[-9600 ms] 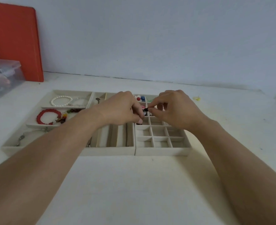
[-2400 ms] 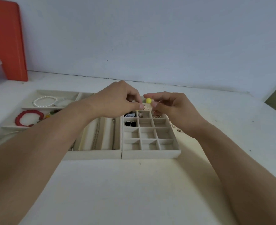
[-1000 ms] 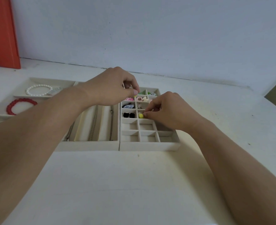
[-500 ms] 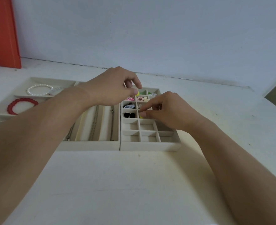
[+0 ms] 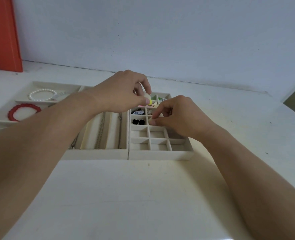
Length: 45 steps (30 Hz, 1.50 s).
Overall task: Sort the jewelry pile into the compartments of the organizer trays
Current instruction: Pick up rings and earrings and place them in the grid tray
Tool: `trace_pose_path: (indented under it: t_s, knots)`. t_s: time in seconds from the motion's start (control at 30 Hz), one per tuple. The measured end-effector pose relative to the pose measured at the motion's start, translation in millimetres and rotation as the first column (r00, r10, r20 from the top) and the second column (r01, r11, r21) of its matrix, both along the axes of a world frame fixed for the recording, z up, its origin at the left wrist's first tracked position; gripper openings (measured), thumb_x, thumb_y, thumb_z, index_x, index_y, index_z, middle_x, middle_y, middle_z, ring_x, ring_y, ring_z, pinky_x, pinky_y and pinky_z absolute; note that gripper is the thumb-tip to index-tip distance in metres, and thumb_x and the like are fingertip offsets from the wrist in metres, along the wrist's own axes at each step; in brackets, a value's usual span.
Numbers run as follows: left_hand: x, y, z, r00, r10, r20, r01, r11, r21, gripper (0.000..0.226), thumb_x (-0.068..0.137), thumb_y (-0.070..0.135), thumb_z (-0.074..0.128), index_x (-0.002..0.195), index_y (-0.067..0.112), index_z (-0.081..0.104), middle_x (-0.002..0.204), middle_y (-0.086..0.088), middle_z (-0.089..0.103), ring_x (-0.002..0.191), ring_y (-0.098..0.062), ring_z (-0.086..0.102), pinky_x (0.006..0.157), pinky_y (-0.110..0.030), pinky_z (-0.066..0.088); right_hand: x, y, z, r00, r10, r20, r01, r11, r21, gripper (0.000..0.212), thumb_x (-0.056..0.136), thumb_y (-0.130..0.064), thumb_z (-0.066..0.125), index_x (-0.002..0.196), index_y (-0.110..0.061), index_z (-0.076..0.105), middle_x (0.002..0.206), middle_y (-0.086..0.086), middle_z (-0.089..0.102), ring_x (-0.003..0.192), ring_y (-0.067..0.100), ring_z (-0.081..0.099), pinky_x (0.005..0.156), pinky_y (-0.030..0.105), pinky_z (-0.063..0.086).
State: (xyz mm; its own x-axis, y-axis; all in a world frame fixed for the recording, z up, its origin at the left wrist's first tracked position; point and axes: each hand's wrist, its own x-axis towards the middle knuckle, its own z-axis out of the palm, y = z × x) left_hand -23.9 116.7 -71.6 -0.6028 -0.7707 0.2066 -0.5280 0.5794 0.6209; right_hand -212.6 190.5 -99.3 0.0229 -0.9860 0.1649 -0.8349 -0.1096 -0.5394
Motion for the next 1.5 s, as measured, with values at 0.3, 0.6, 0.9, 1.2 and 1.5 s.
trace_pose_path:
  t_s: [0.3,0.6,0.9,1.2,1.5]
  knots:
    - [-1,5,1,1.0,0.012,-0.025,-0.011,0.999,0.04,0.02,0.082,0.027,0.081,0.09,0.026,0.063,0.074,0.011,0.075,0.07,-0.009,0.067,0.069,-0.027,0.049,-10,6,13,0.98,-0.084,0.18,0.098,0.993,-0.069,0.01,0.079,-0.035,0.085,0.08,-0.029,0.077,0.064,-0.007,0.059,0.045,0.004,0.043,0.043,0.012,0.032]
    - [-8,10,-1,0.997,-0.044,-0.058,0.05,0.992,0.112,0.011,0.091,0.014,0.07,0.095,0.02,0.063,0.079,0.009,0.077,0.067,0.0,0.066,0.057,-0.011,0.043,-3,13,17,0.939,-0.053,0.339,0.084,0.993,-0.078,0.022,0.081,-0.031,0.083,0.099,-0.02,0.077,0.076,-0.009,0.074,0.046,0.0,0.049,0.041,0.01,0.033]
    - [-11,13,-5,0.998,-0.052,-0.033,0.055,0.994,0.096,0.02,0.087,0.026,0.077,0.091,0.021,0.058,0.075,0.008,0.076,0.052,0.005,0.056,0.056,-0.018,0.041,-10,15,18,0.934,-0.067,0.352,0.056,0.998,0.041,0.021,0.075,-0.034,0.088,0.087,-0.023,0.075,0.079,-0.007,0.072,0.055,0.012,0.048,0.042,0.023,0.032]
    - [-11,8,-12,0.988,0.024,0.155,-0.018,0.999,-0.044,0.003,0.084,0.032,0.079,0.081,0.033,0.078,0.066,0.021,0.062,0.061,0.012,0.054,0.049,-0.006,0.034,-17,13,18,0.988,-0.086,0.131,0.077,0.995,0.067,0.009,0.08,-0.032,0.084,0.082,-0.025,0.078,0.062,-0.012,0.062,0.042,-0.001,0.048,0.042,0.008,0.032]
    - [-17,12,-19,0.972,0.025,0.234,-0.01,0.998,-0.067,0.003,0.084,0.036,0.078,0.081,0.035,0.077,0.074,0.015,0.065,0.058,0.009,0.055,0.053,-0.015,0.033,-13,13,16,0.998,-0.044,0.034,0.038,0.988,0.152,0.009,0.084,-0.031,0.08,0.083,-0.023,0.079,0.04,-0.019,0.046,0.037,0.001,0.043,0.033,0.009,0.027]
